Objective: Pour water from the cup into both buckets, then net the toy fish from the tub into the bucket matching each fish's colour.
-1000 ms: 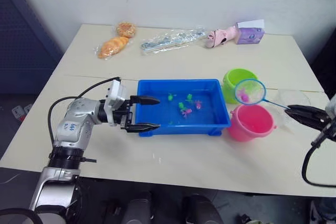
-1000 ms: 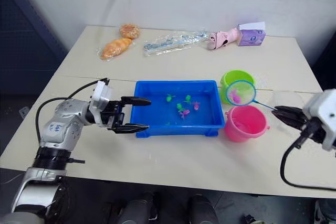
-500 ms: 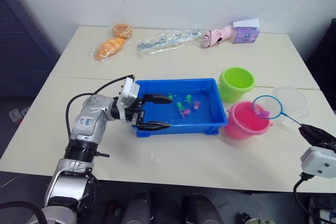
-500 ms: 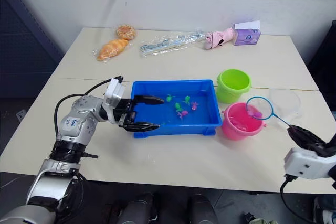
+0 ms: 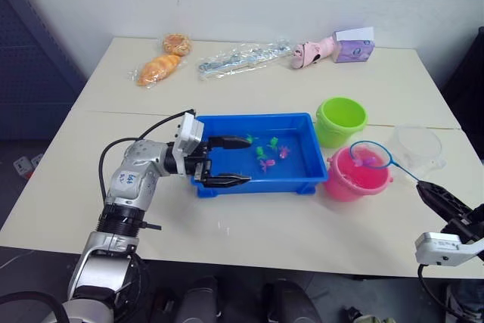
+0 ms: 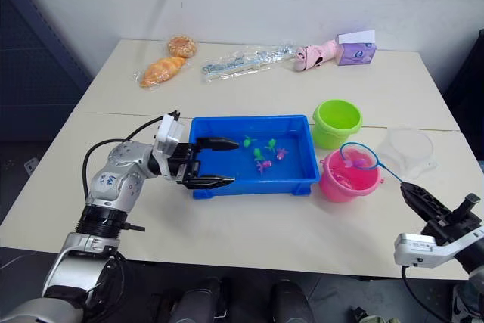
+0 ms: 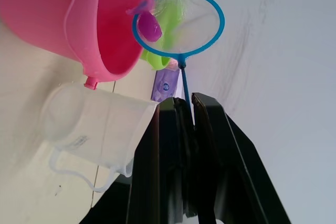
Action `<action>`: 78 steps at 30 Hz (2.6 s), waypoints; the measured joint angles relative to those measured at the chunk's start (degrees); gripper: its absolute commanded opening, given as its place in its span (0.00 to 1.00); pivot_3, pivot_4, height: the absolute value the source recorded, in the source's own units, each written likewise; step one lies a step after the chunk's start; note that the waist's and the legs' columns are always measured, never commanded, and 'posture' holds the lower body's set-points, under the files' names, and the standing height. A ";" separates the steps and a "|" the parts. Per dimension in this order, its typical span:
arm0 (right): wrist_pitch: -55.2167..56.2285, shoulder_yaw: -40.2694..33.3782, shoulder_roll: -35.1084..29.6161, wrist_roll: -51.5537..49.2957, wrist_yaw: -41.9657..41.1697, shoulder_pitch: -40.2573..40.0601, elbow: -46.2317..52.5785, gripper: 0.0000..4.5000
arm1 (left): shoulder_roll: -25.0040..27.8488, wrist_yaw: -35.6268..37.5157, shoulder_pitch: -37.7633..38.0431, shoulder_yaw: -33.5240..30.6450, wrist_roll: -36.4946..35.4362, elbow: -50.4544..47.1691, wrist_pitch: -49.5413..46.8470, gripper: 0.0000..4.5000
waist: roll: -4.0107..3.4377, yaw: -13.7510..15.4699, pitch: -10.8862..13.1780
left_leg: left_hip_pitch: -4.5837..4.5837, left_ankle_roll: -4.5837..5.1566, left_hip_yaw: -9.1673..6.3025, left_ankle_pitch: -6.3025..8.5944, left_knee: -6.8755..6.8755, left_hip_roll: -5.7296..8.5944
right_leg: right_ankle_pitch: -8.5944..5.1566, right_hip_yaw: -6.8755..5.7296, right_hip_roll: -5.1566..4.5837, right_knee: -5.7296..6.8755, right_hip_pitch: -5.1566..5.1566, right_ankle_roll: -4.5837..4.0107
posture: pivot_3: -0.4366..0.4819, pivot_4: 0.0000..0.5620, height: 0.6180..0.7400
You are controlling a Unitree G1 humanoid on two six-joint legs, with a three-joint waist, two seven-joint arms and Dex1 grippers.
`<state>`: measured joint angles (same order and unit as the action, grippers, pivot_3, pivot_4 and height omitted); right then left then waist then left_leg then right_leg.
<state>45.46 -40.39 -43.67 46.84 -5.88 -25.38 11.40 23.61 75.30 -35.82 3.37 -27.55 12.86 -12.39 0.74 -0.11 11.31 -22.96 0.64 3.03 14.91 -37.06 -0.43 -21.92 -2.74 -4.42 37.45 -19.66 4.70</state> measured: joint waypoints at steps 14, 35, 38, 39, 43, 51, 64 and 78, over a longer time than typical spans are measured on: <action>-7.38 8.28 6.82 2.93 2.38 -5.40 6.36 0.00 | -1.14 -1.46 0.23 -0.04 -0.01 -0.75 0.26 0.98 | -0.09 -0.03 -0.05 | 0.07 -0.01 0.04 -0.01 0.05 -0.03 | 0.00 0.05 0.03 0.04 0.01 -0.01 | 0.48 0.27 1.00; -13.18 10.48 4.57 3.40 6.06 -6.23 2.23 0.00 | -1.70 -2.56 0.71 -0.08 -0.01 -0.76 0.49 0.98 | -0.26 0.00 -0.06 | 0.14 0.01 0.12 -0.01 0.11 0.02 | -0.01 0.13 -0.01 0.04 0.02 -0.01 | 0.48 0.27 1.00; -14.61 5.77 2.33 1.84 6.39 -4.41 4.19 0.00 | -2.52 -2.91 0.70 -0.08 -0.01 -0.77 0.51 0.98 | -0.25 -0.14 -0.06 | 0.18 0.02 0.17 -0.01 0.06 0.00 | -0.01 0.16 0.00 0.05 0.06 -0.01 | 0.48 0.27 1.00; -14.77 4.56 1.60 1.36 6.57 -4.21 4.52 0.00 | -2.53 -2.92 0.70 -0.08 -0.01 -0.77 0.51 0.98 | -0.23 -0.13 -0.06 | 0.20 0.01 0.16 -0.02 0.07 -0.03 | -0.01 0.15 0.03 0.05 0.08 -0.01 | 0.48 0.27 1.00; -14.59 3.19 1.04 0.99 6.75 -4.61 4.67 0.00 | -2.44 -2.99 0.70 -0.12 -0.01 -0.77 0.52 0.98 | -0.20 0.01 -0.07 | 0.21 -0.07 0.13 -0.04 0.19 -0.08 | -0.01 0.13 0.09 0.04 0.04 -0.01 | 0.48 0.27 1.00; -15.31 6.40 1.00 -20.69 -1.52 -4.62 5.98 0.00 | -0.48 -3.02 1.25 -0.39 -0.02 -1.14 0.48 0.98 | -0.19 -0.51 -0.06 | 0.28 -0.05 0.17 -0.03 0.17 -0.13 | -0.01 0.16 0.12 0.02 0.13 -0.01 | 0.48 0.27 1.00; -53.44 26.58 -14.88 -54.82 -29.68 20.72 17.59 0.00 | 7.40 -0.93 4.95 -4.49 -0.03 -1.05 0.89 0.98 | -0.13 -1.06 -0.02 | 0.26 0.11 0.04 0.11 0.10 -0.19 | -0.01 0.06 0.03 0.04 0.12 -0.03 | 0.48 0.27 1.00; -44.14 49.20 -12.84 -32.17 -32.31 46.36 -0.15 0.00 | 9.36 -2.26 8.00 -5.75 0.37 -2.38 1.57 0.98 | -0.13 -0.83 -0.02 | -0.19 0.18 0.02 0.13 -0.11 -0.09 | 0.00 -0.04 -0.07 0.07 -0.19 -0.03 | 0.48 0.27 1.00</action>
<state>1.32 8.81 -56.51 14.67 -38.19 20.98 11.25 32.97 73.04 -27.82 -2.38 -27.18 10.48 -10.82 0.60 -0.94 11.30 -23.14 0.81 3.05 15.04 -37.17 -0.52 -21.92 -2.78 -4.49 37.52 -19.85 4.67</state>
